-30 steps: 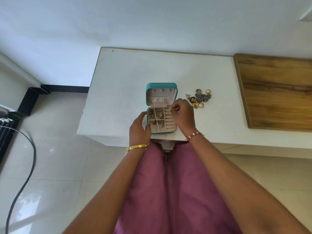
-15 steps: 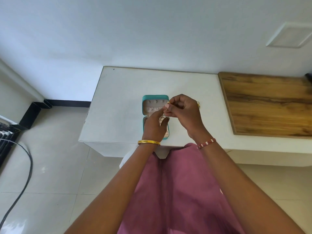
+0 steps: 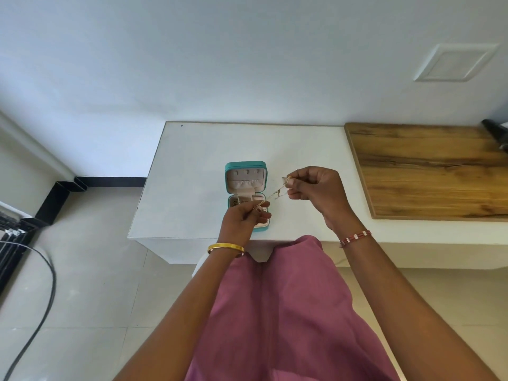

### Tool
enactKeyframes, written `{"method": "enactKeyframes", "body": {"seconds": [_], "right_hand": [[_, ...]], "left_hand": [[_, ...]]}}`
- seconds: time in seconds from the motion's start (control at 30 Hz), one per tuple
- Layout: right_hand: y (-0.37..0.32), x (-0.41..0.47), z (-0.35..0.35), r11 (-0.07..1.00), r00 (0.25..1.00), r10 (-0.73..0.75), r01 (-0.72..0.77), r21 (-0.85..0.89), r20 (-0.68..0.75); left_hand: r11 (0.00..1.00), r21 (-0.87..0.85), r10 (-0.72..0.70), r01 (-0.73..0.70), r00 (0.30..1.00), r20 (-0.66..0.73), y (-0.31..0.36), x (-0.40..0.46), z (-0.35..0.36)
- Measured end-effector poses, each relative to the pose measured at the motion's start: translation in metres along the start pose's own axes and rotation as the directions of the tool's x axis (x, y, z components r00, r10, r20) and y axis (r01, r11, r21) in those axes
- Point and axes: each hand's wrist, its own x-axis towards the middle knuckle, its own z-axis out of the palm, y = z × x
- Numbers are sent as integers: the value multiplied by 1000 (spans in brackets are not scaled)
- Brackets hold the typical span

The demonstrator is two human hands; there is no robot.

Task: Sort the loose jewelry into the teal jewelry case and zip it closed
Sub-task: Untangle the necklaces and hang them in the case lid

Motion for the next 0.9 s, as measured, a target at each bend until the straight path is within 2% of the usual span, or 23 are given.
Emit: {"method": "enactKeyframes", "body": {"seconds": [0.33,0.47,0.6,0.9], "right_hand": [[-15,-13,2,1000,996,7,-7,3,94],[-24,-20,8,994,987,14,3,-107,158],[-32,-28,12,977,988,-15,48,-207,156],[-47,-46,5,968,986,-124,145,-206,110]], "left_hand": [[984,102,-147,145,989,17,3,-5,-18],[996,80,-47,44,998,31,28,-13,-11],[997,-28,67,-66,997,30,53,-22,-2],[972,-229,66,-48,995,74,71,-38,-1]]}}
